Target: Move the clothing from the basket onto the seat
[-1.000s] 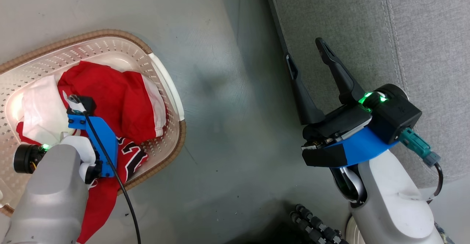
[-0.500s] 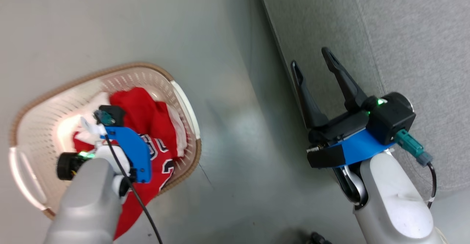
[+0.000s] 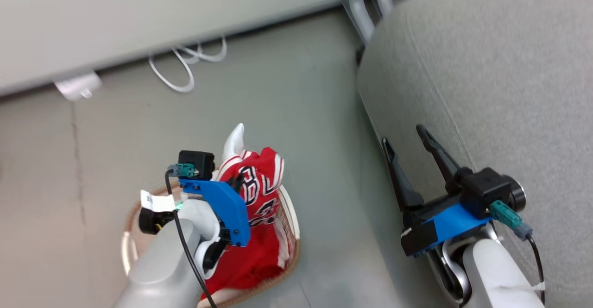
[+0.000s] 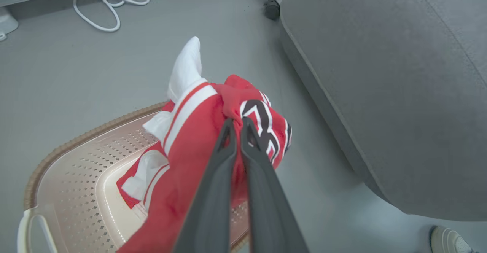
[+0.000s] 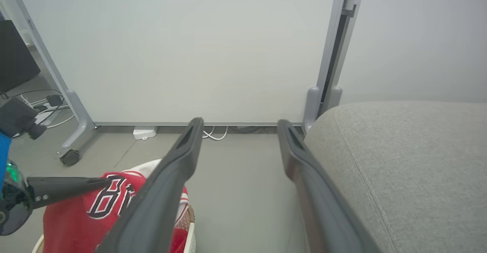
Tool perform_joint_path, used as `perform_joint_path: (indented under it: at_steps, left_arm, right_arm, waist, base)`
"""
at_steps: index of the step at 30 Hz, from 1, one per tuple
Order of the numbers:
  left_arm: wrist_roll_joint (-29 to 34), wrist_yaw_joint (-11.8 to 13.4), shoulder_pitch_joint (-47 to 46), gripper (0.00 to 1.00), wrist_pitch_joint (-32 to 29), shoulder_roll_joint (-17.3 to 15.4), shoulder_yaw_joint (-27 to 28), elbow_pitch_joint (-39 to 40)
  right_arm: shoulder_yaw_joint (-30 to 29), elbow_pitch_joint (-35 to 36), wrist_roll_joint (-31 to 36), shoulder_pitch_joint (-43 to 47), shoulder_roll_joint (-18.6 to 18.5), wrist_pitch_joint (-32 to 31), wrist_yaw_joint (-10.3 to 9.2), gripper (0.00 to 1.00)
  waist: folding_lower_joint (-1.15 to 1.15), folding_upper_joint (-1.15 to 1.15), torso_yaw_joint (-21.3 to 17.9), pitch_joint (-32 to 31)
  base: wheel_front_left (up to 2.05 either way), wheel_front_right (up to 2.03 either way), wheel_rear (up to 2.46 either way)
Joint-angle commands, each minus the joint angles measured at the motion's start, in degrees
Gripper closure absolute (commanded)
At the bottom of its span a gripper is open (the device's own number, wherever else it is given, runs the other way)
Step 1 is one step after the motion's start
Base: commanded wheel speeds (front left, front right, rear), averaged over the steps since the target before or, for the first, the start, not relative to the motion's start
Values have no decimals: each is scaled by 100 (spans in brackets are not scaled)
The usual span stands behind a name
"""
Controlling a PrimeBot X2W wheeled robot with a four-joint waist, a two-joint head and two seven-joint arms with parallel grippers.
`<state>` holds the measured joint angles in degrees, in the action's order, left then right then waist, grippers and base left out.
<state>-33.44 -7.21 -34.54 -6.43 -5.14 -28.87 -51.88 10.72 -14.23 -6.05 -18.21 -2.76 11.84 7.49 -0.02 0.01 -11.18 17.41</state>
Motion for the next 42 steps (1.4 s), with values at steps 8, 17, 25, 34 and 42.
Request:
perform_joint_path:
  at_steps: [8, 17, 25, 34, 42]
  left_arm:
    - [-498, -41, -135, 100, 385, 124, -549, 505]
    - [-798, -41, -561, 100, 525, 193, -994, 760]
    - [-969, -41, -720, 100, 642, 212, -1184, 671]
    - [-1091, -41, -791, 100, 718, 218, -1405, 577]
    - [-1215, -41, -825, 100, 807, 221, -1646, 590]
  right_arm:
    - [-153, 163, 49, 581, -21, -312, 1, 0]
    - [-105, 291, -4, 835, -21, -518, 1, 0]
    - [-28, 331, -23, 945, -21, -594, 1, 0]
    - [322, 247, -184, 673, -20, -724, 1, 0]
    - [1046, -312, -532, -102, -85, -866, 1, 0]
  waist:
    - [2, -1, 650, -1428]
    - [2, -1, 682, -1841]
    - [2, -1, 602, -1958]
    - [2, -1, 564, -1907]
    - [2, -1, 563, -1800]
  base:
    - [0, 0, 0]
    - [0, 0, 0]
    - [0, 0, 0]
    - [0, 0, 0]
    - [0, 0, 0]
